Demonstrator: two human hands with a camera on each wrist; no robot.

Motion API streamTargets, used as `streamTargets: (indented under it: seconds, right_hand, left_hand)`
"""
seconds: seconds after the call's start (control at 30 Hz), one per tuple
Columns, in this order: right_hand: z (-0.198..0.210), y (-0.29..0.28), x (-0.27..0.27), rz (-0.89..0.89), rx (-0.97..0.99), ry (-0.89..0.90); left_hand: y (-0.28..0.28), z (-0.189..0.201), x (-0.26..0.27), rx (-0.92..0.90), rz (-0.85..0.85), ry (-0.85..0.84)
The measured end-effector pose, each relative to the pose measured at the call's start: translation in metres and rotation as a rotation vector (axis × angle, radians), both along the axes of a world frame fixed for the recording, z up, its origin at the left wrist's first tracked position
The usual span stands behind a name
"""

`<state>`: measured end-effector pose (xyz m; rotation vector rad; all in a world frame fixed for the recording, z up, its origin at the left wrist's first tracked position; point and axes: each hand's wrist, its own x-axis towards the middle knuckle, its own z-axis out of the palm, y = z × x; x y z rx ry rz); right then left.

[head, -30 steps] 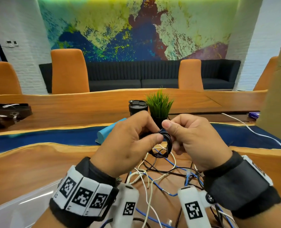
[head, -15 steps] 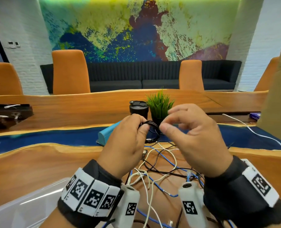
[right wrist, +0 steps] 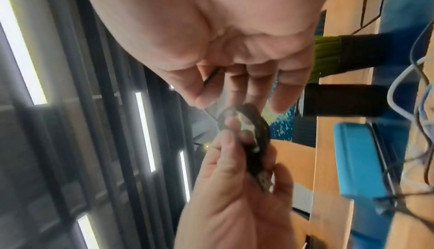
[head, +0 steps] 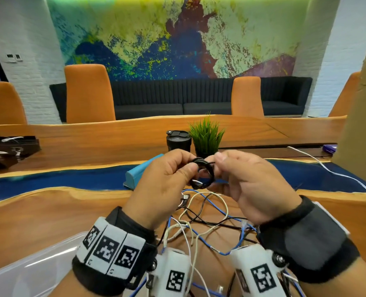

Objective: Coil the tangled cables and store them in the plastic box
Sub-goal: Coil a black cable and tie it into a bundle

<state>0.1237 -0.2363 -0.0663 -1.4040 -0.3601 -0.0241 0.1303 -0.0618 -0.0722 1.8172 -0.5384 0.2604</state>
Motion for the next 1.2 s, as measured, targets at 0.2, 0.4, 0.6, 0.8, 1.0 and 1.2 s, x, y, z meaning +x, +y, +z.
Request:
streamTargets:
  seconds: [0.2, 0.4, 0.6, 0.8, 1.0, 1.2]
  right_hand:
    - [-0.001, 0.001, -0.001, -0.183, -0.364, -0.209]
    - [0.002, -0.004, 0.0, -0.304, -0.329, -0.155]
    - [0.007, -0.008, -0.004, -0.125, -0.342, 0.03]
    - [0.011, -0.003, -0.009, -0.306, -0.374, -0.186]
    - [0.003, -0.001, -0.006, -0.35, -0.532, -0.358]
    - [0.009, -0.006, -0.004, -0.019, -0.013, -0.054]
  left_hand:
    - [-0.003, 0.0, -0.008, 0.33, 0.06, -0.195]
    - [-0.005, 0.0, -0.007, 0.114, -0.006, -0.205]
    - [-0.007, -0.003, -0.006, 0.226, 0.127, -0.374]
    - [-0.005, -0.003, -0.006, 0.389, 0.329, -0.492]
    - [-0.002, 0.0, -0.001, 0.141, 0.11, -0.096]
    - [-0.003, 0.006, -0.004, -0.387, -0.222, 0.458]
